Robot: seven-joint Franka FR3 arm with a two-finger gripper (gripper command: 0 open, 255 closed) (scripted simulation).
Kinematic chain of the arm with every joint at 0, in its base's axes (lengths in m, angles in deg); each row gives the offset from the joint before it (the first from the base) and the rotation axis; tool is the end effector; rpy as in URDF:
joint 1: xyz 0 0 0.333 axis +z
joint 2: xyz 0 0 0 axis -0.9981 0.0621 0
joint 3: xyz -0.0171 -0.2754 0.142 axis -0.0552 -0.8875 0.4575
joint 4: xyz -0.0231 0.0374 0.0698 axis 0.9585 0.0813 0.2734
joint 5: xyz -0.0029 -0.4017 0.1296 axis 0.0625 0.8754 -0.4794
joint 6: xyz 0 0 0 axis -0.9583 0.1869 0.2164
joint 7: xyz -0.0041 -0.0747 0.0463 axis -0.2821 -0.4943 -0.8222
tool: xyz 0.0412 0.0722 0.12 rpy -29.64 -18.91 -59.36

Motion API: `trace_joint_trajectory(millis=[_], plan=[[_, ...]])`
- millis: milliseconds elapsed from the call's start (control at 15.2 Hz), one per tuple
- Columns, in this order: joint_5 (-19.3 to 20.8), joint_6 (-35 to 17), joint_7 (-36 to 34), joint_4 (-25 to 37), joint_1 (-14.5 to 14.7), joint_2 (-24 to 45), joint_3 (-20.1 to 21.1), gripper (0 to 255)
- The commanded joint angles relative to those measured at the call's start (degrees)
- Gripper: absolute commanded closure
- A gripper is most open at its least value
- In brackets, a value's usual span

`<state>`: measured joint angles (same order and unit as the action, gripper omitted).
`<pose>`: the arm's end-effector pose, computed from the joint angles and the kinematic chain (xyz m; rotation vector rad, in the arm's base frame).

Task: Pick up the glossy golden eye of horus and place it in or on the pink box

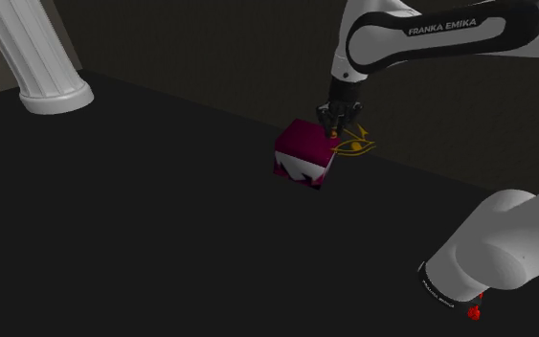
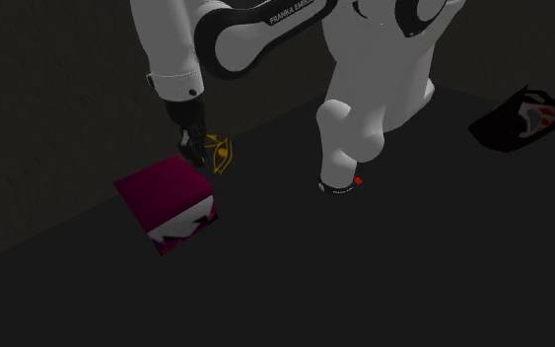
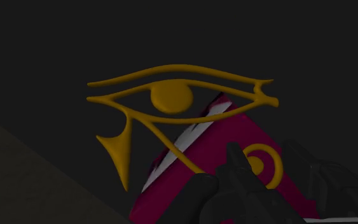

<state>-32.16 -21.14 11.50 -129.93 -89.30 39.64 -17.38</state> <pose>0.4595 -0.0192 0.4527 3.0657 -0.6447 -0.0081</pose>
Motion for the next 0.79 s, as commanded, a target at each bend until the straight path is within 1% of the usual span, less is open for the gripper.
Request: trace_joint_trajectory(millis=[0, 330, 594, 726], plan=[[0.05, -0.24, -0.05, 4.77, -0.03, 4.99, 0.03, 255], [0.13, 0.52, -0.43, 17.03, 0.07, 16.48, 0.28, 255], [0.26, 2.53, -0.73, 28.33, 0.19, 25.78, 0.41, 255], [0.27, 1.82, -0.74, 27.86, 0.2, 26.02, 0.41, 255]])
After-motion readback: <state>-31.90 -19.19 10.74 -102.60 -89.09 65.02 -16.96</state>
